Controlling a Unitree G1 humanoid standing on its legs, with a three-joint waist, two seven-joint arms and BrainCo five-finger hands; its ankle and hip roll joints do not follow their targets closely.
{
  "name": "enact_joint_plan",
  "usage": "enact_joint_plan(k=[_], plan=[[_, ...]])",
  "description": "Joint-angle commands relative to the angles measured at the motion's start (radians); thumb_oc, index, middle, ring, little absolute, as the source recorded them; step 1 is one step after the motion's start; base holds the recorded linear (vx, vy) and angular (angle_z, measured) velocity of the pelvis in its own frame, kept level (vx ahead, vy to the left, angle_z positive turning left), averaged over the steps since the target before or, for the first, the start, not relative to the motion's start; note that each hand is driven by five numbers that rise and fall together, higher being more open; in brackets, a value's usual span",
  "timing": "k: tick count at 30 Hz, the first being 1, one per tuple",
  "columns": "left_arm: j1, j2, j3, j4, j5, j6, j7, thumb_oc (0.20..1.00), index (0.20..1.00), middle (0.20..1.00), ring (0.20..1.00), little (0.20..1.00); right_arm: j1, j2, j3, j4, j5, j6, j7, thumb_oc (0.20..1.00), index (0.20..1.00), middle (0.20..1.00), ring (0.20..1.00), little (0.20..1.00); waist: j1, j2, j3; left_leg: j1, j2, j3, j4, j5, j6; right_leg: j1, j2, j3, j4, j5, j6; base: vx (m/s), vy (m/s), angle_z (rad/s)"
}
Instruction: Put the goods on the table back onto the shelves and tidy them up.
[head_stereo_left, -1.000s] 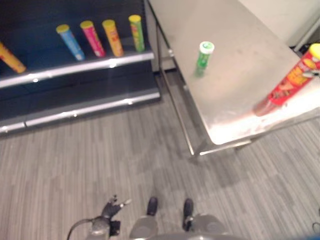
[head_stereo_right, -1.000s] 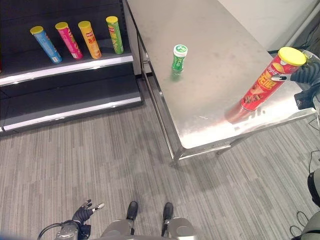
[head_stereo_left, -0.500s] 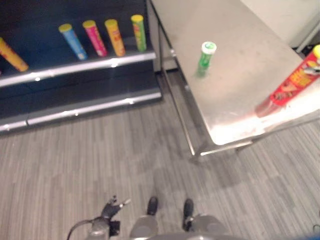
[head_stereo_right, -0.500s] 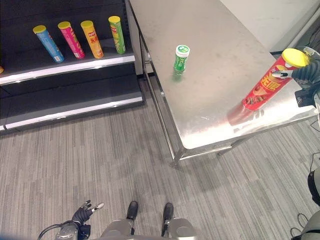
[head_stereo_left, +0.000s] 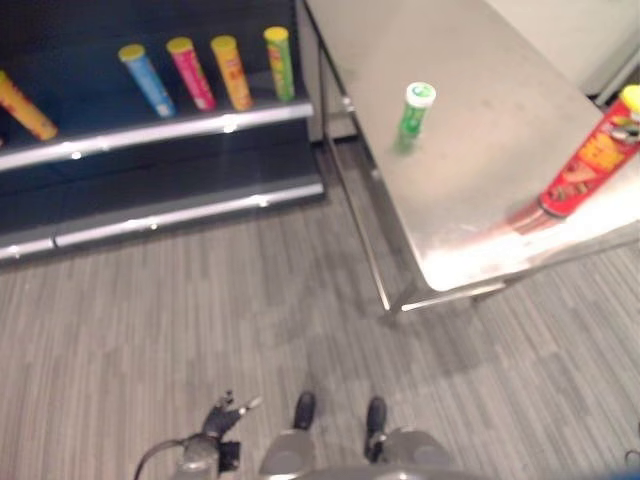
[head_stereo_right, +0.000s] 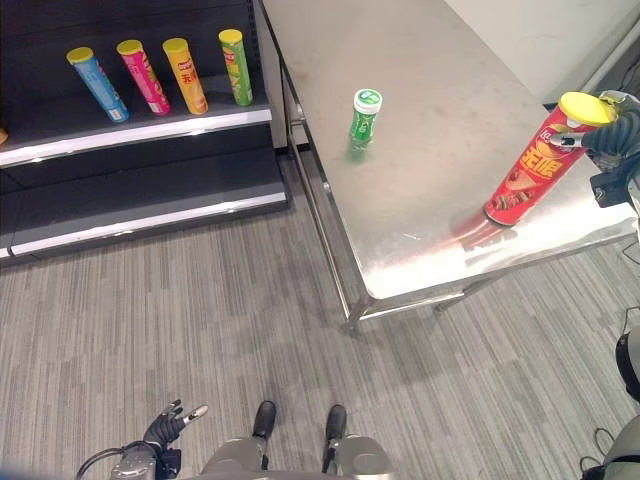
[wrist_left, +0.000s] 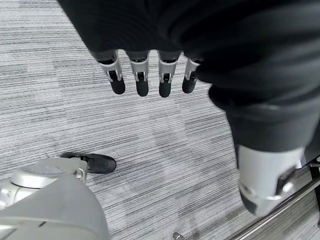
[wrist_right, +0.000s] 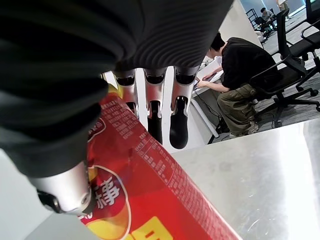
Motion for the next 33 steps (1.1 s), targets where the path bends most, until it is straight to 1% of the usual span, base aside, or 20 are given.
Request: enact_joint_plan(k=[1,5,6,7,8,10,12,14,17,18,20,22,23,24,25,26,28,29,32,33], plan=[[-0.013,0.047,0.003,-0.019,-0.009,-0.030,0.013,1.000,1.000,1.000,1.000,1.000,-0.085,-0.050,-0.016,-0.042,0.025,-0.040,-0.047,0.200,0.200,0.200,0.200,0.200,0.025,-0.037,0.000,0.094,0.172,0.070,0.109,-0.033,-0.135,-0.071,-0.074,0.065,0.152,-0.158,0.120,0.00,0.000,0.00],[-0.008,0.039,0.023,-0.023,-0.012,-0.031,0.023,1.000,1.000,1.000,1.000,1.000,0.017,-0.095,-0.148,-0.203,0.091,-0.081,-0.094,0.200,0.200,0.200,0.200,0.200,0.014,-0.035,-0.002,0.098,0.173,0.076,0.112,-0.035,-0.135,-0.071,-0.075,0.067,0.157,-0.160,0.123,0.00,0.000,0.00],[-0.004,0.032,0.036,-0.024,-0.013,-0.032,0.030,1.000,1.000,1.000,1.000,1.000,0.085,-0.110,-0.229,-0.291,0.118,-0.103,-0.115,0.200,0.200,0.200,0.200,0.200,0.006,-0.031,-0.004,0.098,0.174,0.077,0.114,-0.036,-0.136,-0.071,-0.075,0.069,0.158,-0.161,0.123,0.00,0.000,0.00],[0.000,0.018,0.066,-0.018,-0.015,-0.035,0.043,1.000,1.000,1.000,1.000,1.000,0.237,-0.117,-0.412,-0.457,0.146,-0.152,-0.160,0.200,0.200,0.200,0.200,0.200,-0.008,-0.024,-0.008,0.101,0.177,0.078,0.122,-0.036,-0.138,-0.073,-0.075,0.072,0.161,-0.166,0.124,0.01,-0.014,0.07],[0.001,0.016,0.078,-0.016,-0.014,-0.038,0.048,1.000,1.000,1.000,1.000,1.000,0.312,-0.114,-0.505,-0.525,0.150,-0.177,-0.179,0.200,0.200,0.200,0.200,0.200,-0.011,-0.023,-0.011,0.101,0.178,0.076,0.131,-0.032,-0.138,-0.072,-0.074,0.074,0.163,-0.169,0.123,0.01,-0.016,0.06],[0.002,0.008,0.101,-0.019,-0.016,-0.044,0.058,1.000,1.000,1.000,1.000,1.000,0.405,-0.095,-0.641,-0.648,0.163,-0.227,-0.209,0.200,0.200,0.200,0.200,0.200,-0.016,-0.022,-0.013,0.090,0.175,0.068,0.174,-0.024,-0.139,-0.068,-0.073,0.081,0.162,-0.176,0.118,0.00,-0.010,-0.02],[0.001,0.013,0.105,-0.027,-0.017,-0.046,0.061,1.000,1.000,1.000,1.000,1.000,0.474,-0.076,-0.726,-0.706,0.166,-0.239,-0.221,0.200,0.200,0.200,0.200,0.200,-0.012,-0.026,-0.010,0.072,0.167,0.059,0.215,-0.022,-0.139,-0.061,-0.074,0.081,0.159,-0.181,0.116,-0.01,-0.002,0.00],[-0.002,0.002,0.116,-0.052,-0.021,-0.045,0.064,1.000,1.000,1.000,1.000,1.000,0.536,-0.019,-0.823,-0.835,0.191,-0.281,-0.235,0.200,0.200,0.200,0.200,0.200,-0.002,-0.038,0.012,0.010,0.144,0.055,0.332,-0.002,-0.139,-0.028,-0.086,0.078,0.140,-0.189,0.109,-0.01,0.045,0.07],[-0.001,-0.008,0.118,-0.060,-0.037,-0.044,0.061,1.000,1.000,1.000,1.000,1.000,0.604,0.042,-0.906,-0.963,0.209,-0.297,-0.225,0.200,0.200,0.200,0.200,0.200,-0.004,-0.041,0.012,-0.020,0.184,0.074,0.282,-0.040,-0.137,-0.013,-0.112,0.079,0.124,-0.183,0.134,0.06,0.172,0.12],[-0.008,-0.011,0.114,-0.055,-0.032,-0.043,0.058,1.000,1.000,1.000,1.000,1.000,0.624,0.064,-0.927,-1.012,0.215,-0.301,-0.217,0.200,0.200,0.200,0.200,0.200,-0.013,-0.039,0.005,-0.033,0.205,0.087,0.239,-0.065,-0.135,-0.010,-0.128,0.082,0.119,-0.180,0.147,0.09,0.226,0.21],[-0.015,-0.001,0.099,-0.057,-0.017,-0.044,0.059,1.000,1.000,1.000,1.000,1.000,0.650,0.084,-0.950,-1.068,0.217,-0.313,-0.215,0.200,0.200,0.200,0.200,0.200,-0.009,-0.036,-0.004,-0.066,0.227,0.098,0.177,-0.068,-0.137,-0.005,-0.152,0.092,0.110,-0.177,0.166,0.07,0.271,0.34],[-0.019,0.009,0.091,-0.072,-0.006,-0.044,0.055,1.000,1.000,1.000,1.000,1.000,0.674,0.104,-0.966,-1.110,0.208,-0.308,-0.208,0.200,0.200,0.200,0.200,0.200,-0.010,-0.026,-0.015,-0.093,0.226,0.112,0.156,-0.056,-0.145,0.009,-0.180,0.090,0.105,-0.173,0.184,0.07,0.347,0.39],[-0.018,0.011,0.085,-0.081,-0.003,-0.045,0.048,1.000,1.000,1.000,1.000,1.000,0.670,0.104,-0.951,-1.126,0.201,-0.298,-0.202,0.200,0.200,0.200,0.200,0.200,-0.009,-0.018,-0.025,-0.090,0.221,0.117,0.155,-0.072,-0.145,0.006,-0.194,0.102,0.109,-0.169,0.196,0.07,0.423,0.27],[-0.018,0.015,0.076,-0.092,0.005,-0.044,0.043,1.000,1.000,1.000,1.000,1.000,0.668,0.116,-0.939,-1.132,0.199,-0.293,-0.200,0.200,0.200,0.200,0.200,0.200,-0.008,-0.013,-0.030,-0.085,0.208,0.113,0.163,-0.092,-0.142,0.013,-0.213,0.107,0.109,-0.156,0.209,0.08,0.557,0.06],[-0.031,0.020,0.070,-0.097,0.026,-0.043,0.038,1.000,1.000,1.000,1.000,1.000,0.678,0.120,-0.930,-1.137,0.170,-0.273,-0.199,0.200,0.200,0.200,0.200,0.200,-0.012,-0.016,-0.038,-0.073,0.167,0.125,0.176,-0.126,-0.127,0.017,-0.260,0.110,0.113,-0.110,0.228,0.06,0.423,-0.03],[-0.031,0.021,0.070,-0.096,0.027,-0.043,0.039,1.000,1.000,1.000,1.000,1.000,0.680,0.122,-0.931,-1.139,0.169,-0.272,-0.200,0.200,0.200,0.200,0.200,0.200,-0.011,-0.021,-0.038,-0.073,0.161,0.128,0.180,-0.128,-0.123,0.018,-0.266,0.112,0.111,-0.109,0.232,0.04,0.403,-0.03],[-0.036,0.042,0.066,-0.106,0.044,-0.041,0.036,1.000,1.000,1.000,1.000,1.000,0.660,0.131,-0.886,-1.128,0.136,-0.256,-0.197,0.200,0.200,0.200,0.200,0.200,-0.001,-0.040,-0.037,-0.068,0.113,0.165,0.195,-0.160,-0.089,-0.007,-0.323,0.114,0.124,-0.020,0.253,-0.01,0.323,0.11],[-0.036,0.049,0.068,-0.114,0.040,-0.038,0.037,1.000,1.000,1.000,1.000,1.000,0.650,0.133,-0.860,-1.136,0.130,-0.249,-0.193,0.200,0.200,0.200,0.200,0.200,0.005,-0.043,-0.031,-0.068,0.103,0.179,0.197,-0.163,-0.079,-0.022,-0.335,0.108,0.137,-0.001,0.250,-0.06,0.343,0.03],[-0.034,0.070,0.094,-0.122,0.040,-0.035,0.036,1.000,1.000,1.000,1.000,1.000,0.614,0.133,-0.809,-1.133,0.115,-0.245,-0.186,0.200,0.200,0.200,0.200,0.200,0.021,-0.044,-0.020,-0.072,0.090,0.217,0.202,-0.167,-0.062,-0.054,-0.342,0.088,0.182,-0.013,0.233,-0.05,0.253,-0.21],[-0.039,0.084,0.104,-0.108,0.044,-0.030,0.035,1.000,1.000,1.000,1.000,1.000,0.593,0.100,-0.778,-1.124,0.106,-0.233,-0.174,0.200,0.200,0.200,0.200,0.200,0.024,-0.050,-0.010,-0.072,0.072,0.211,0.203,-0.166,-0.050,-0.061,-0.271,0.122,0.224,-0.066,0.211,0.01,0.215,-0.04]])
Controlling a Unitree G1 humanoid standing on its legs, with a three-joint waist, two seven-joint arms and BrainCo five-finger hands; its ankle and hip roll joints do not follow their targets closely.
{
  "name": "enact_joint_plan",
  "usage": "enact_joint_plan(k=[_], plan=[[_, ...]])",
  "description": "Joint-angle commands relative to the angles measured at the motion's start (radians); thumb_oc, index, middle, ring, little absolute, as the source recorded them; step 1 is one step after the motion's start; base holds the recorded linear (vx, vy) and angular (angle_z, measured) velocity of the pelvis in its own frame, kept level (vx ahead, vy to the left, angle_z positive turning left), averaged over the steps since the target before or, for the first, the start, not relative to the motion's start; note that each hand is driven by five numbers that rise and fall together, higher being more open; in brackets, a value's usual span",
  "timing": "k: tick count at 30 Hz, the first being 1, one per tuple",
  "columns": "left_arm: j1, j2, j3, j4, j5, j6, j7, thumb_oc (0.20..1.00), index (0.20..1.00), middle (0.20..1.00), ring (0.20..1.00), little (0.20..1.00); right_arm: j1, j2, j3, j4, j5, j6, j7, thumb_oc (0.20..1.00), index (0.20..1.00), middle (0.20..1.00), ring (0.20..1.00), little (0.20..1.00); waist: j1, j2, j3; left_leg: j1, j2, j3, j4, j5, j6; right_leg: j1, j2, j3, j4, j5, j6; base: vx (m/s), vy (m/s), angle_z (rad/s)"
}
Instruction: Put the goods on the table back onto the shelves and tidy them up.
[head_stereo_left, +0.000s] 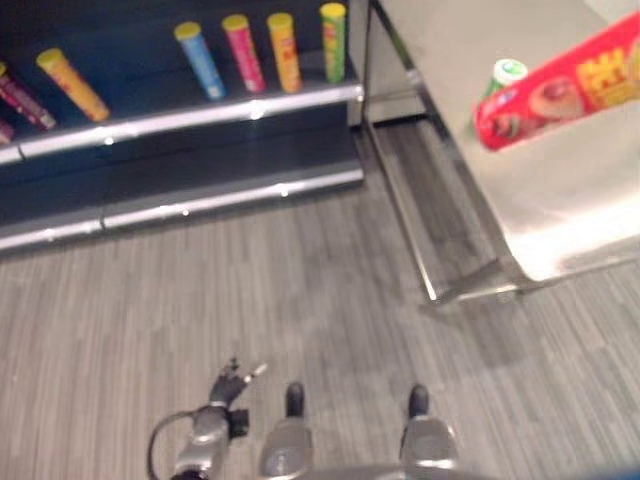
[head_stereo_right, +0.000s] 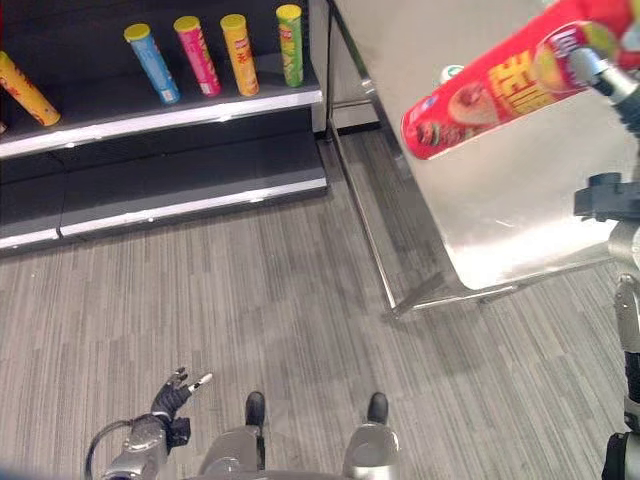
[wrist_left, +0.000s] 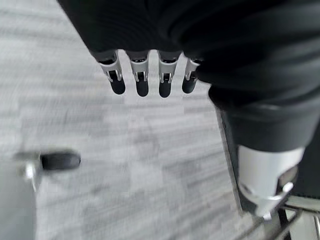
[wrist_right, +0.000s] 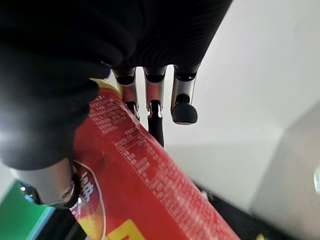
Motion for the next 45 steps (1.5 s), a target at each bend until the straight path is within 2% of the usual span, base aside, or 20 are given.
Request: enact_joint_plan(k=[1,2,3,5,7,9,12,13,15,18,22,24,26,27,31,33,36,37,41,45], plan=[[0.030,0.063,0.028,-0.013,0.025,-0.014,-0.007,1.000,1.000,1.000,1.000,1.000,-0.138,-0.069,0.014,-0.007,-0.012,-0.015,0.005,0.200,0.200,0.200,0.200,0.200,0.023,-0.021,-0.053,0.008,0.061,-0.006,0.024,-0.101,-0.045,-0.012,0.112,0.116,0.134,-0.163,0.049,0.04,0.277,-0.01],[0.027,0.067,0.031,0.000,0.009,-0.012,-0.009,1.000,1.000,1.000,1.000,1.000,-0.164,-0.101,0.049,0.005,-0.009,-0.013,0.012,0.200,0.200,0.200,0.200,0.200,0.029,-0.035,-0.050,0.011,0.039,-0.014,0.024,-0.102,-0.039,-0.015,0.194,0.135,0.128,-0.198,0.029,0.03,0.109,0.17],[0.026,0.065,0.033,0.000,0.009,-0.012,-0.009,1.000,1.000,1.000,1.000,1.000,-0.172,-0.102,0.055,0.009,-0.009,-0.014,0.012,0.200,0.200,0.200,0.200,0.200,0.026,-0.033,-0.050,0.009,0.039,-0.014,0.023,-0.099,-0.039,-0.017,0.194,0.135,0.127,-0.196,0.028,0.04,0.082,0.33],[0.023,0.061,0.036,0.024,0.004,-0.006,-0.008,1.000,1.000,1.000,1.000,1.000,-0.211,-0.116,0.110,0.023,-0.013,-0.019,0.017,0.200,0.200,0.200,0.200,0.200,0.034,-0.042,-0.030,0.018,0.016,-0.034,0.031,-0.110,-0.029,-0.052,0.280,0.159,0.129,-0.221,-0.009,0.04,0.021,0.38],[0.022,0.053,0.045,0.035,-0.003,-0.010,-0.012,1.000,1.000,1.000,1.000,1.000,-0.227,-0.146,0.124,0.021,-0.019,-0.007,0.031,0.200,0.200,0.200,0.200,0.200,0.035,-0.055,-0.020,0.015,-0.015,-0.066,0.067,-0.127,-0.030,-0.028,0.296,0.190,0.108,-0.235,-0.031,0.10,0.008,0.40],[0.032,0.038,0.049,0.022,-0.014,-0.010,-0.010,1.000,1.000,1.000,1.000,1.000,-0.257,-0.173,0.166,0.012,-0.041,-0.003,0.035,0.200,0.200,0.200,0.200,0.200,0.048,-0.060,0.012,-0.019,-0.023,-0.084,0.189,-0.168,-0.039,-0.015,0.284,0.178,0.125,-0.255,-0.051,0.08,-0.010,0.47],[0.051,0.005,0.067,0.010,-0.065,-0.011,0.005,1.000,1.000,1.000,1.000,1.000,-0.323,-0.193,0.270,0.016,-0.100,0.030,0.054,0.200,0.200,0.200,0.200,0.200,0.077,-0.055,0.039,-0.083,0.011,-0.092,0.312,-0.137,-0.065,0.043,0.275,0.139,0.096,-0.283,-0.065,0.08,0.058,0.40],[0.058,-0.001,0.073,0.013,-0.083,-0.008,0.008,1.000,1.000,1.000,1.000,1.000,-0.360,-0.204,0.329,0.004,-0.130,0.047,0.068,0.200,0.200,0.200,0.200,0.200,0.084,-0.053,0.033,-0.092,0.060,-0.099,0.259,-0.120,-0.074,0.071,0.263,0.122,0.071,-0.296,-0.051,0.13,0.099,0.46],[0.061,-0.001,0.073,0.016,-0.078,-0.005,0.011,1.000,1.000,1.000,1.000,1.000,-0.373,-0.202,0.348,-0.008,-0.137,0.048,0.070,0.200,0.200,0.200,0.200,0.200,0.084,-0.055,0.027,-0.096,0.086,-0.111,0.219,-0.095,-0.079,0.078,0.252,0.119,0.063,-0.301,-0.044,0.14,0.148,0.35],[0.055,0.012,0.064,0.027,-0.064,-0.005,0.021,1.000,1.000,1.000,1.000,1.000,-0.384,-0.182,0.364,-0.005,-0.155,0.045,0.060,0.200,0.200,0.200,0.200,0.200,0.091,-0.044,0.010,-0.148,0.161,-0.160,0.060,0.024,-0.098,0.107,0.226,0.128,0.044,-0.327,-0.017,0.25,0.263,0.15],[0.059,0.027,0.038,0.030,-0.032,0.002,0.018,1.000,1.000,1.000,1.000,1.000,-0.300,-0.131,0.311,0.012,-0.197,0.059,0.027,0.200,0.200,0.200,0.200,0.200,0.094,-0.017,-0.028,-0.204,0.213,-0.077,-0.011,0.071,-0.125,0.191,0.157,0.111,0.010,-0.337,0.024,0.38,0.428,0.27],[0.063,0.023,0.027,0.020,-0.019,0.002,0.017,1.000,1.000,1.000,1.000,1.000,-0.265,-0.096,0.280,0.004,-0.227,0.068,0.020,0.200,0.200,0.200,0.200,0.200,0.100,-0.007,-0.033,-0.188,0.206,-0.075,-0.003,0.077,-0.132,0.221,0.128,0.096,0.008,-0.322,0.041,0.34,0.415,0.15],[0.055,0.044,0.009,0.012,0.034,0.009,0.007,1.000,1.000,1.000,1.000,1.000,-0.245,-0.028,0.266,0.003,-0.271,0.084,0.020,0.200,0.200,0.200,0.200,0.200,0.108,-0.018,-0.047,-0.188,0.129,-0.051,0.107,0.005,-0.112,0.219,0.010,0.088,0.041,-0.181,0.078,0.43,0.629,0.27],[0.056,0.060,0.008,0.009,0.048,0.017,0.005,1.000,1.000,1.000,1.000,1.000,-0.241,0.007,0.280,0.009,-0.283,0.094,0.015,0.200,0.200,0.200,0.200,0.200,0.107,-0.026,-0.046,-0.179,0.088,-0.030,0.154,-0.048,-0.073,0.179,-0.048,0.117,0.107,-0.045,0.058,0.27,0.471,0.17],[0.049,0.091,0.022,0.017,0.077,0.025,0.010,1.000,1.000,1.000,1.000,1.000,-0.258,0.047,0.304,0.023,-0.297,0.094,0.013,0.200,0.200,0.200,0.200,0.200,0.107,-0.022,-0.043,-0.163,0.054,0.002,0.177,-0.096,-0.025,0.129,-0.081,0.105,0.201,0.029,0.019,0.20,0.360,0.00],[0.043,0.106,0.025,0.022,0.078,0.027,0.002,1.000,1.000,1.000,1.000,1.000,-0.260,0.040,0.307,0.033,-0.304,0.098,0.023,0.200,0.200,0.200,0.200,0.200,0.097,-0.021,-0.038,-0.135,0.035,0.001,0.152,-0.104,-0.009,0.075,-0.026,0.148,0.237,0.011,0.012,0.19,0.239,0.07],[0.030,0.118,0.024,0.018,0.064,0.022,0.001,1.000,1.000,1.000,1.000,1.000,-0.292,0.018,0.322,0.043,-0.284,0.098,0.031,0.200,0.200,0.200,0.200,0.200,0.077,-0.012,-0.026,-0.108,0.008,0.000,0.132,-0.124,0.009,-0.017,0.076,0.115,0.176,-0.111,0.010,0.20,0.201,0.12],[0.024,0.117,0.019,0.017,0.059,0.021,0.002,1.000,1.000,1.000,1.000,1.000,-0.311,0.018,0.339,0.053,-0.272,0.094,0.033,0.200,0.200,0.200,0.200,0.200,0.064,-0.008,-0.008,-0.074,-0.010,-0.006,0.129,-0.137,0.015,-0.079,0.139,0.112,0.164,-0.140,0.005,0.22,0.181,-0.12],[0.002,0.086,0.008,0.023,0.040,0.029,-0.011,1.000,1.000,1.000,1.000,1.000,-0.348,0.018,0.365,0.083,-0.240,0.087,0.036,0.200,0.200,0.200,0.200,0.200,0.025,-0.023,0.039,0.018,-0.112,-0.059,0.112,-0.170,0.039,-0.203,0.273,0.089,0.068,-0.112,0.022,0.30,0.204,0.30],[-0.010,0.066,0.001,0.024,0.041,0.029,-0.014,1.000,1.000,1.000,1.000,1.000,-0.376,0.017,0.384,0.093,-0.227,0.090,0.037,0.200,0.200,0.200,0.200,0.200,0.021,-0.040,0.051,0.050,-0.158,-0.095,0.131,-0.207,0.049,-0.196,0.299,0.012,0.015,-0.100,0.007,0.28,0.069,0.79]])
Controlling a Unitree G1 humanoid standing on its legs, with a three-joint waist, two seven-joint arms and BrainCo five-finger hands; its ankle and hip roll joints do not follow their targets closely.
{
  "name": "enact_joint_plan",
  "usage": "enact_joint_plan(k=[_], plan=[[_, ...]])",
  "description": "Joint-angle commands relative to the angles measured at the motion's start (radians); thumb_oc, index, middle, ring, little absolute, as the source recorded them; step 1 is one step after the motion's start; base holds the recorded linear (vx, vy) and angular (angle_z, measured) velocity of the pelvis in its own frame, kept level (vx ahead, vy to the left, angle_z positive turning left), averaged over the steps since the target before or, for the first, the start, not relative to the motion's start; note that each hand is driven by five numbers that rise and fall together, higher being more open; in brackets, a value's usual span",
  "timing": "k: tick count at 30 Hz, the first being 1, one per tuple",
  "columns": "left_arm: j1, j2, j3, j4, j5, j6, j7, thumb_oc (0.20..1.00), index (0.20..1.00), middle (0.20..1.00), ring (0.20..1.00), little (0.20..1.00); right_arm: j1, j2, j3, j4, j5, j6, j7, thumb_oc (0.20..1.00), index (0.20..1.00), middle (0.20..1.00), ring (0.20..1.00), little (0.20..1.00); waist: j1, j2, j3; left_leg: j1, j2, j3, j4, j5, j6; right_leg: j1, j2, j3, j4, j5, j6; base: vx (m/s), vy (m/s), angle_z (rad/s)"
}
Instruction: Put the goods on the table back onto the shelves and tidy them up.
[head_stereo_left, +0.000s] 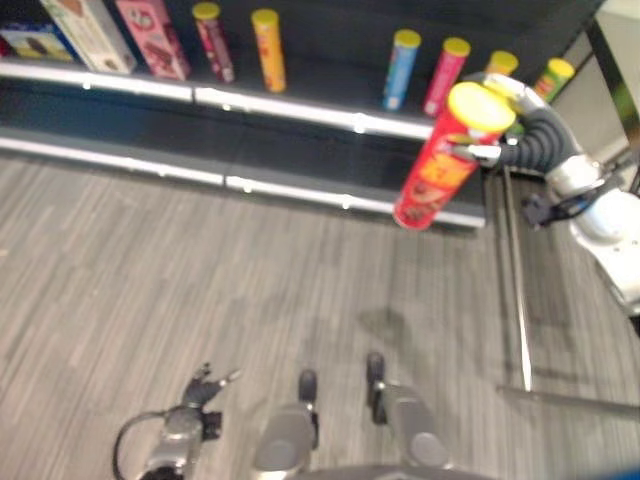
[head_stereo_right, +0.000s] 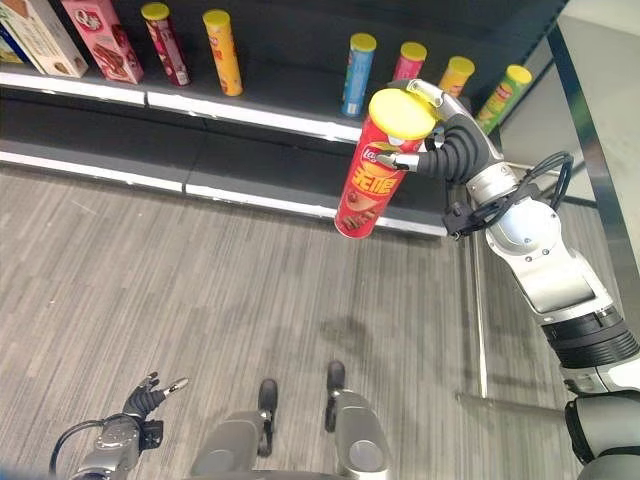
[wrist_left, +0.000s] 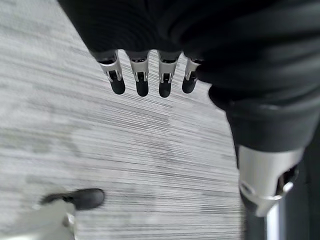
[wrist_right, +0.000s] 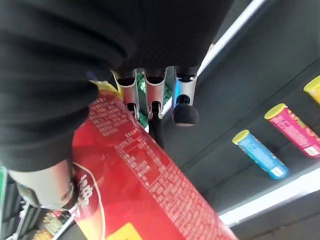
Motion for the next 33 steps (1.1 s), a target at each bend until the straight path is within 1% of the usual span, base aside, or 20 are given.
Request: enact_joint_plan(k=[1,3,7,9,10,11,12,15,17,18,19,20,21,22,23,24,26,27,29,33], plan=[[0.002,0.055,-0.012,-0.022,0.001,-0.013,0.000,1.000,1.000,1.000,1.000,1.000,-0.136,-0.044,-0.011,0.041,0.056,-0.048,-0.027,0.200,0.200,0.200,0.200,0.200,0.033,-0.028,0.012,0.071,-0.063,-0.030,0.129,-0.206,-0.078,0.021,0.048,-0.107,-0.141,-0.028,0.039,0.49,-0.031,0.29],[0.008,0.052,-0.033,-0.029,0.014,-0.013,-0.007,1.000,1.000,1.000,1.000,1.000,-0.120,-0.069,-0.021,0.047,0.060,-0.049,-0.030,0.200,0.200,0.200,0.200,0.200,0.036,-0.028,0.000,0.113,-0.060,-0.048,0.166,-0.274,-0.089,0.065,0.044,-0.129,-0.155,-0.047,0.004,0.49,-0.066,0.30],[0.019,0.041,-0.052,-0.015,0.033,-0.003,-0.018,1.000,1.000,1.000,1.000,1.000,-0.040,-0.075,-0.071,0.036,0.047,-0.042,-0.021,0.200,0.200,0.200,0.200,0.200,0.015,0.008,-0.020,0.156,-0.011,-0.086,0.253,-0.272,-0.150,0.084,0.035,-0.130,-0.120,-0.067,-0.026,0.39,-0.077,0.72],[0.026,0.038,-0.057,-0.027,0.031,-0.003,-0.017,1.000,1.000,1.000,1.000,1.000,-0.024,-0.078,-0.081,0.032,0.040,-0.038,-0.023,0.200,0.200,0.200,0.200,0.200,0.005,0.017,-0.024,0.145,0.001,-0.085,0.306,-0.233,-0.174,0.104,0.025,-0.146,-0.122,-0.080,-0.038,0.32,-0.019,0.69],[0.051,0.032,-0.062,-0.069,0.025,-0.003,-0.027,1.000,1.000,1.000,1.000,1.000,-0.028,-0.085,-0.077,0.032,0.028,-0.035,-0.022,0.200,0.200,0.200,0.200,0.200,0.010,0.054,-0.020,0.114,0.043,-0.065,0.471,-0.103,-0.227,0.159,0.047,-0.153,-0.110,-0.131,-0.064,0.25,0.008,0.73],[0.051,0.032,-0.061,-0.069,0.025,-0.002,-0.027,1.000,1.000,1.000,1.000,1.000,-0.028,-0.085,-0.077,0.032,0.028,-0.035,-0.022,0.200,0.200,0.200,0.200,0.200,0.007,0.050,-0.021,0.110,0.038,-0.067,0.470,-0.097,-0.226,0.157,0.042,-0.155,-0.113,-0.127,-0.064,0.47,-0.004,0.67],[0.068,0.024,-0.052,-0.079,0.019,0.002,-0.025,1.000,1.000,1.000,1.000,1.000,-0.048,-0.081,-0.064,0.044,0.022,-0.033,-0.027,0.200,0.200,0.200,0.200,0.200,0.023,0.063,-0.010,0.074,0.042,-0.051,0.613,-0.031,-0.248,0.210,0.070,-0.136,-0.122,-0.162,-0.083,0.32,-0.031,0.40],[0.080,0.008,-0.042,-0.074,0.009,0.003,-0.011,1.000,1.000,1.000,1.000,1.000,-0.054,-0.072,-0.053,0.097,0.015,-0.024,-0.033,0.200,0.200,0.200,0.200,0.200,0.040,0.054,0.011,-0.006,0.073,-0.019,0.758,0.010,-0.217,0.278,0.074,-0.103,-0.137,-0.202,-0.099,0.35,-0.061,-0.16],[0.086,0.005,-0.045,-0.077,0.000,0.005,-0.014,1.000,1.000,1.000,1.000,1.000,-0.060,-0.075,-0.050,0.102,0.018,-0.021,-0.037,0.200,0.200,0.200,0.200,0.200,0.043,0.044,0.012,-0.039,0.096,-0.009,0.738,-0.005,-0.187,0.293,0.063,-0.092,-0.143,-0.207,-0.095,0.30,-0.001,-0.24],[0.095,0.005,-0.043,-0.075,-0.013,0.006,-0.016,1.000,1.000,1.000,1.000,1.000,-0.092,-0.086,-0.030,0.127,0.020,-0.010,-0.042,0.200,0.200,0.200,0.200,0.200,0.065,0.038,0.017,-0.092,0.145,0.006,0.615,-0.077,-0.156,0.333,0.046,-0.064,-0.150,-0.225,-0.079,0.26,0.032,-0.09],[0.094,0.005,-0.042,-0.075,-0.013,0.006,-0.016,1.000,1.000,1.000,1.000,1.000,-0.094,-0.085,-0.029,0.128,0.020,-0.010,-0.042,0.200,0.200,0.200,0.200,0.200,0.064,0.034,0.016,-0.091,0.141,0.009,0.609,-0.072,-0.155,0.332,0.042,-0.064,-0.152,-0.223,-0.078,0.49,0.128,-0.13],[0.100,0.012,-0.041,-0.064,-0.006,0.008,-0.016,1.000,1.000,1.000,1.000,1.000,-0.096,-0.084,-0.034,0.139,0.019,-0.012,-0.046,0.200,0.200,0.200,0.200,0.200,0.074,0.041,0.008,-0.135,0.175,0.009,0.390,-0.071,-0.177,0.351,0.028,-0.051,-0.156,-0.239,-0.059,0.42,0.178,-0.16],[0.105,0.015,-0.044,-0.059,0.001,0.005,-0.016,1.000,1.000,1.000,1.000,1.000,-0.086,-0.076,-0.038,0.149,0.022,-0.020,-0.050,0.200,0.200,0.200,0.200,0.200,0.084,0.054,-0.002,-0.143,0.193,0.019,0.219,-0.024,-0.196,0.372,0.025,-0.040,-0.162,-0.258,-0.048,0.42,0.176,-0.19],[0.105,0.015,-0.044,-0.059,0.001,0.005,-0.016,1.000,1.000,1.000,1.000,1.000,-0.085,-0.076,-0.039,0.149,0.022,-0.020,-0.050,0.200,0.200,0.200,0.200,0.200,0.084,0.051,-0.004,-0.139,0.191,0.021,0.207,-0.016,-0.196,0.370,0.022,-0.040,-0.164,-0.256,-0.048,0.50,0.232,-0.19],[0.118,0.024,-0.045,-0.064,0.003,0.006,-0.018,1.000,1.000,1.000,1.000,1.000,-0.087,-0.077,-0.041,0.170,0.001,-0.018,-0.065,0.200,0.200,0.200,0.200,0.200,0.106,0.078,-0.026,-0.181,0.181,-0.013,0.037,0.082,-0.217,0.421,0.032,-0.019,-0.183,-0.270,-0.038,0.49,0.220,-0.15],[0.116,0.030,-0.052,-0.053,0.014,0.003,-0.013,1.000,1.000,1.000,1.000,1.000,-0.088,-0.072,-0.046,0.193,-0.008,-0.024,-0.079,0.200,0.200,0.200,0.200,0.200,0.120,0.076,-0.028,-0.196,0.164,-0.028,-0.032,0.111,-0.231,0.454,0.024,-0.002,-0.188,-0.280,-0.030,0.66,0.312,-0.20],[0.123,0.033,-0.054,-0.041,0.024,-0.003,-0.012,1.000,1.000,1.000,1.000,1.000,-0.095,-0.068,-0.040,0.203,-0.023,-0.019,-0.084,0.200,0.200,0.200,0.200,0.200,0.127,0.086,-0.047,-0.194,0.154,-0.057,-0.098,0.116,-0.235,0.486,0.010,0.028,-0.186,-0.284,-0.003,0.52,0.295,-0.47],[0.126,0.028,-0.053,-0.033,0.027,-0.007,-0.008,1.000,1.000,1.000,1.000,1.000,-0.097,-0.054,-0.042,0.212,-0.035,-0.017,-0.086,0.200,0.200,0.200,0.200,0.200,0.132,0.090,-0.053,-0.189,0.153,-0.072,-0.080,0.140,-0.240,0.509,-0.001,0.038,-0.187,-0.288,0.011,0.52,0.355,-0.81],[0.122,0.029,-0.045,-0.023,0.025,-0.011,-0.001,1.000,1.000,1.000,1.000,1.000,-0.111,-0.025,-0.030,0.226,-0.044,-0.012,-0.085,0.200,0.200,0.200,0.200,0.200,0.137,0.084,-0.061,-0.188,0.129,-0.074,-0.008,0.110,-0.230,0.522,-0.060,0.065,-0.174,-0.261,0.044,0.49,0.384,-1.02],[0.121,0.043,-0.036,-0.027,0.057,-0.012,0.006,1.000,1.000,1.000,1.000,1.000,-0.119,0.019,-0.013,0.234,-0.070,0.004,-0.084,0.200,0.200,0.200,0.200,0.200,0.137,0.052,-0.080,-0.160,0.097,-0.001,0.065,0.016,-0.177,0.460,-0.185,0.119,-0.068,-0.120,0.084,0.36,0.326,-0.74]])
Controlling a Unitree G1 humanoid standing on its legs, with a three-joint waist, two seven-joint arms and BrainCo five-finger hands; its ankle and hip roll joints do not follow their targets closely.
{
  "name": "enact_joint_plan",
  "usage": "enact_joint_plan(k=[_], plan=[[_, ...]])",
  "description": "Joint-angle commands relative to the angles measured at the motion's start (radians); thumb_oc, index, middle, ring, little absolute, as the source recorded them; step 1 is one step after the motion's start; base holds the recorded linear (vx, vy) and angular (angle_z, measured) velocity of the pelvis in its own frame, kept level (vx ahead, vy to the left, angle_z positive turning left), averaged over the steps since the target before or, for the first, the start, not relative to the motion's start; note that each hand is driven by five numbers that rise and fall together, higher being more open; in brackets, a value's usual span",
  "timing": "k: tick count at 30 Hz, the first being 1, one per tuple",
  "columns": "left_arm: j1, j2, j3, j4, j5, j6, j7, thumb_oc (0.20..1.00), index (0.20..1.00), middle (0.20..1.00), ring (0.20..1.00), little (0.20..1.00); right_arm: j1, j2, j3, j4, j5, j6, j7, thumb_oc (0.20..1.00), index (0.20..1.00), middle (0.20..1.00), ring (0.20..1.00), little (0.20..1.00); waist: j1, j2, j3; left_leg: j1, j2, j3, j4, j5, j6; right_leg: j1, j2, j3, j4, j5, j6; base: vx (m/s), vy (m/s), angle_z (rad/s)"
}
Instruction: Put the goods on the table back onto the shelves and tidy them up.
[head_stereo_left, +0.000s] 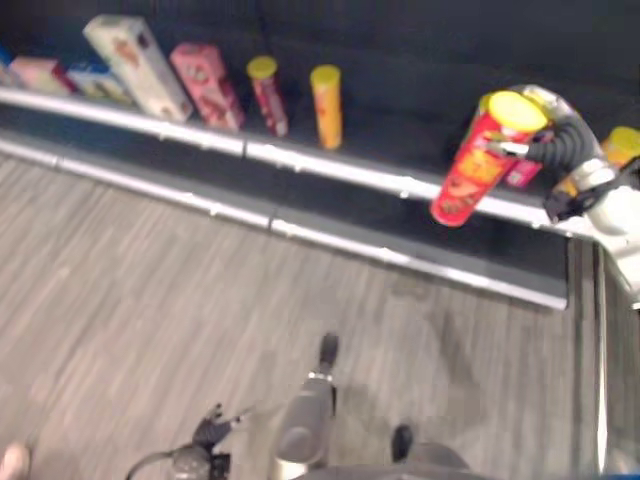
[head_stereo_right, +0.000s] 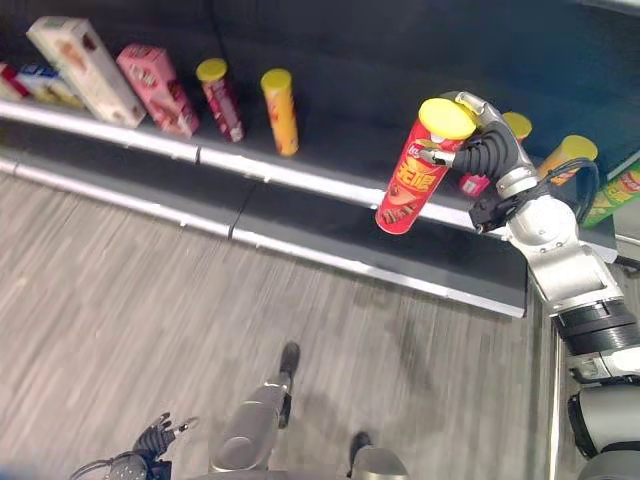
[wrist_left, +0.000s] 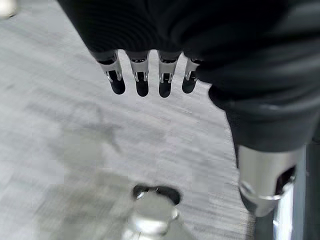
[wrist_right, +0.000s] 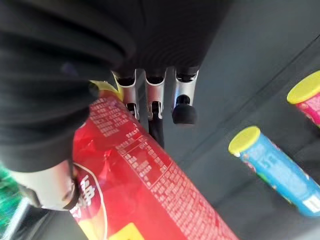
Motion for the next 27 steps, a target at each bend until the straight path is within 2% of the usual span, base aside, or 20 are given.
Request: enact_joint_plan(k=[1,2,5,6,8,9,10,11,13,14,16,22,27], plan=[[0.015,0.054,-0.004,-0.033,0.047,-0.029,0.026,1.000,1.000,1.000,1.000,1.000,-0.095,0.009,-0.010,-0.007,-0.029,-0.028,-0.032,0.200,0.200,0.200,0.200,0.200,0.018,-0.038,-0.061,0.003,0.060,-0.020,0.076,-0.182,-0.113,-0.061,-0.140,0.043,0.118,0.194,0.095,0.29,0.369,-0.42],[0.015,0.063,-0.001,-0.047,0.047,-0.028,0.029,1.000,1.000,1.000,1.000,1.000,-0.086,0.030,-0.005,-0.020,-0.041,-0.024,-0.029,0.200,0.200,0.200,0.200,0.200,0.006,-0.036,-0.051,0.025,0.044,-0.004,0.086,-0.205,-0.082,-0.111,-0.169,0.057,0.217,0.278,0.072,0.20,0.278,-0.13],[0.007,0.075,0.004,-0.053,0.059,-0.025,0.037,1.000,1.000,1.000,1.000,1.000,-0.090,0.044,0.000,-0.019,-0.049,-0.030,-0.035,0.200,0.200,0.200,0.200,0.200,0.001,-0.030,-0.041,0.042,0.050,0.014,0.082,-0.221,-0.068,-0.144,-0.183,0.042,0.261,0.302,0.058,0.10,0.122,-0.12],[0.004,0.079,0.009,-0.055,0.056,-0.026,0.040,1.000,1.000,1.000,1.000,1.000,-0.080,0.051,-0.001,-0.026,-0.051,-0.031,-0.034,0.200,0.200,0.200,0.200,0.200,-0.005,-0.028,-0.038,0.057,0.055,0.020,0.073,-0.225,-0.066,-0.158,-0.186,0.024,0.255,0.298,0.052,0.10,0.046,-0.06],[-0.007,0.084,0.019,-0.057,0.055,-0.030,0.042,1.000,1.000,1.000,1.000,1.000,-0.070,0.053,-0.009,-0.051,-0.056,-0.032,-0.032,0.200,0.200,0.200,0.200,0.200,-0.018,-0.030,-0.034,0.078,0.058,0.023,0.054,-0.244,-0.058,-0.213,-0.150,-0.001,0.207,0.247,0.052,0.09,0.020,-0.01],[-0.006,0.085,0.019,-0.056,0.055,-0.030,0.042,1.000,1.000,1.000,1.000,1.000,-0.068,0.053,-0.010,-0.052,-0.056,-0.031,-0.032,0.200,0.200,0.200,0.200,0.200,-0.018,-0.030,-0.035,0.078,0.059,0.023,0.055,-0.247,-0.059,-0.214,-0.149,-0.001,0.210,0.243,0.051,0.09,-0.007,-0.18],[-0.003,0.078,0.024,-0.053,0.043,-0.029,0.038,1.000,1.000,1.000,1.000,1.000,-0.051,0.068,-0.016,-0.078,-0.053,-0.031,-0.022,0.200,0.200,0.200,0.200,0.200,-0.034,-0.019,-0.025,0.086,0.062,0.020,0.060,-0.255,-0.054,-0.287,-0.094,-0.009,0.162,0.180,0.057,0.10,-0.030,-0.19],[-0.003,0.074,0.031,-0.048,0.028,-0.031,0.038,1.000,1.000,1.000,1.000,1.000,-0.052,0.074,-0.008,-0.084,-0.054,-0.033,-0.017,0.200,0.200,0.200,0.200,0.200,-0.046,-0.017,-0.006,0.110,0.062,0.015,0.072,-0.280,-0.053,-0.350,-0.045,-0.012,0.133,0.154,0.058,0.09,-0.024,-0.24],[-0.012,0.073,0.030,-0.036,0.027,-0.025,0.036,1.000,1.000,1.000,1.000,1.000,-0.043,0.078,-0.001,-0.088,-0.050,-0.038,-0.010,0.200,0.200,0.200,0.200,0.200,-0.057,-0.022,0.003,0.115,0.054,0.007,0.080,-0.283,-0.053,-0.373,-0.026,-0.014,0.085,0.153,0.069,0.09,-0.060,-0.17],[-0.011,0.078,0.024,-0.042,0.033,-0.026,0.028,1.000,1.000,1.000,1.000,1.000,-0.027,0.063,-0.015,-0.102,-0.062,-0.039,-0.005,0.200,0.200,0.200,0.200,0.200,-0.060,-0.038,0.013,0.110,0.038,-0.017,0.121,-0.300,-0.057,-0.306,-0.019,0.006,0.013,0.133,0.065,0.12,-0.085,-0.02],[-0.016,0.067,0.025,-0.046,0.029,-0.027,0.037,1.000,1.000,1.000,1.000,1.000,-0.062,0.052,0.020,-0.098,-0.077,-0.033,-0.001,0.200,0.200,0.200,0.200,0.200,-0.052,-0.042,0.020,0.121,0.050,-0.024,0.098,-0.290,-0.069,-0.302,-0.012,0.012,0.008,0.150,0.066,0.10,-0.111,0.77],[-0.011,0.043,0.009,-0.045,0.000,-0.036,0.040,1.000,1.000,1.000,1.000,1.000,-0.167,0.040,0.095,-0.065,-0.058,-0.034,0.003,0.200,0.200,0.200,0.200,0.200,-0.045,-0.038,0.023,0.105,0.065,-0.050,0.074,-0.267,-0.083,-0.310,-0.001,0.001,0.017,0.129,0.050,0.03,-0.064,0.26],[-0.008,0.037,-0.004,-0.041,-0.038,-0.040,0.050,1.000,1.000,1.000,1.000,1.000,-0.301,0.035,0.154,0.028,-0.090,-0.029,-0.040,0.200,0.200,0.200,0.200,0.200,-0.011,-0.018,0.037,0.067,0.059,-0.082,0.058,-0.248,-0.092,-0.319,-0.013,-0.034,0.042,0.097,0.050,0.02,-0.054,0.27]])
